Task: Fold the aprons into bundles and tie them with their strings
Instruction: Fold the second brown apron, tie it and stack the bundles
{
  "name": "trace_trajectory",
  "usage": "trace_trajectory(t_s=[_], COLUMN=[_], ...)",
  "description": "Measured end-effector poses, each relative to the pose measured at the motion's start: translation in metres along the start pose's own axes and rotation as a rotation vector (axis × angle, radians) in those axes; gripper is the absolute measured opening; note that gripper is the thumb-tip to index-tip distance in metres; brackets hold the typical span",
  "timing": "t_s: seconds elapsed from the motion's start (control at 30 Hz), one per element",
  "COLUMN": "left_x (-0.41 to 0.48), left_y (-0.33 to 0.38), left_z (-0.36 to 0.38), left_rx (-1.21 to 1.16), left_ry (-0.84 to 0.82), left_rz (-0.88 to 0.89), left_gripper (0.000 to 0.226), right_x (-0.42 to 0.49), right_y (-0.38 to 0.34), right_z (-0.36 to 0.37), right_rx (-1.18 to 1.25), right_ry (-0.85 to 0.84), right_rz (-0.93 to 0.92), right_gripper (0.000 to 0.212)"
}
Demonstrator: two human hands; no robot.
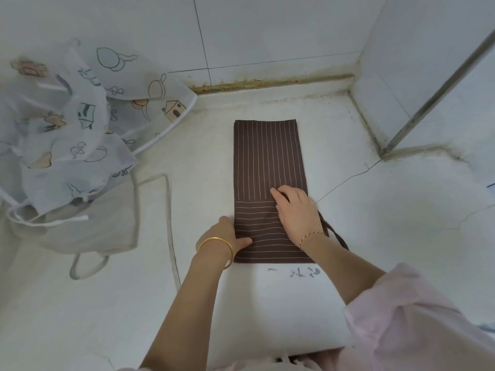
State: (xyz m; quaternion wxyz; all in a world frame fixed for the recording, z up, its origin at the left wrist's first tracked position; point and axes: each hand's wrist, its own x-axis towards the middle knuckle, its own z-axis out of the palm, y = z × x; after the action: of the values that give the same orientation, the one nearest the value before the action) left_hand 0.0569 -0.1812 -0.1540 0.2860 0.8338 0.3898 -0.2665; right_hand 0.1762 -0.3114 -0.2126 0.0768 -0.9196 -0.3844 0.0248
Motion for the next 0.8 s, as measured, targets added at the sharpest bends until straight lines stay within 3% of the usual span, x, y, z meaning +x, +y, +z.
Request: trace_trajectory(t_s=[0.03,0.1,0.17,0.2,0.27,0.33,0.53,0.63,0.7,0.77,0.8], left_x=[0.000,0.001,0.011,0.020,0.043,0.056,0.065,0.056,0.041,0.027,0.022], left_y=[0.005,0.019,0.034,0.038,0.034,0.018,0.009,0.006,0.007,0.007,0.005], left_z=[-0.002,-0.004,0.000,0.004,0.017,0.028,0.024,0.002,-0.010,-0.015,-0.013], left_rx=[0.050,0.094,0.046,0.048,0.133,0.288,0.419,0.500,0.465,0.513,0.572], left_ry=[0.079,0.404,0.739,0.799,0.662,0.505,0.438,0.403,0.465,0.219,0.058], left_rz=[0.011,0.146,0.457,0.592,0.667,0.580,0.611,0.671,0.912,1.021,0.965], left_gripper=[0.048,0.036,0.018,0.015,0.031,0.051,0.066,0.062,0.042,0.022,0.020], right_x=[0.001,0.001,0.000,0.000,0.000,0.001,0.001,0.001,0.001,0.002,0.001], right_y=[-0.001,-0.001,-0.002,-0.001,0.000,0.001,0.003,0.004,0.005,0.004,0.004], right_z=[0.001,0.002,0.001,0.001,0.001,0.001,0.003,0.004,0.004,0.003,0.002], right_rx=[-0.004,-0.006,0.022,0.035,0.047,0.051,0.077,0.088,0.081,0.072,0.071], right_ry=[0.003,0.028,0.057,0.067,0.091,0.107,0.120,0.133,0.134,0.132,0.129], right_rz=[0.003,0.004,0.008,0.006,-0.004,-0.016,-0.004,-0.017,-0.025,-0.027,-0.026], right_gripper=[0.046,0.048,0.047,0.045,0.043,0.042,0.038,0.037,0.037,0.037,0.036])
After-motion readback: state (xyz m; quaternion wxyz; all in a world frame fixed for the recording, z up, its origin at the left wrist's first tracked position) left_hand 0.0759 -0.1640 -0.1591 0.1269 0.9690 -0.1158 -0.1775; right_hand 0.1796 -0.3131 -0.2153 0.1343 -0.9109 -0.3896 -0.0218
